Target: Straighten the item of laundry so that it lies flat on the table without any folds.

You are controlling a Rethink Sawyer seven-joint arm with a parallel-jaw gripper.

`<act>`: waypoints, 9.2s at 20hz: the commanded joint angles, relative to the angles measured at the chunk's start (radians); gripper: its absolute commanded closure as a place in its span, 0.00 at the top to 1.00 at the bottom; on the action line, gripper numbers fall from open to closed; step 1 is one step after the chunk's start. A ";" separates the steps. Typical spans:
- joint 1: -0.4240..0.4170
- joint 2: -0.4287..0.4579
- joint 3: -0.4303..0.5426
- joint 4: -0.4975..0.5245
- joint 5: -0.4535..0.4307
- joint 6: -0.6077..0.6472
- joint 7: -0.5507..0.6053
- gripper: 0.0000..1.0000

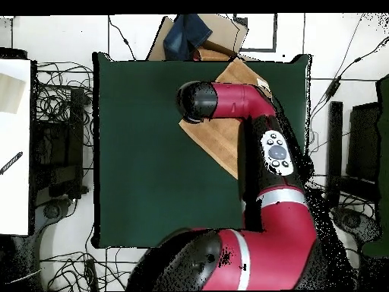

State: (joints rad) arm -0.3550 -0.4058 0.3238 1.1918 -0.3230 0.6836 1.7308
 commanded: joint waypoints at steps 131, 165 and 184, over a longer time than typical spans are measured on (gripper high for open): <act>0.001 0.305 -0.094 -0.192 0.056 -0.075 0.036 0.00; 0.112 0.393 -0.174 -0.477 0.042 0.172 0.088 1.00; 0.131 0.568 -0.124 -0.745 0.047 0.266 0.015 1.00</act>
State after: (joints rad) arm -0.2220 0.0533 0.1520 0.4255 -0.2454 1.0577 1.6892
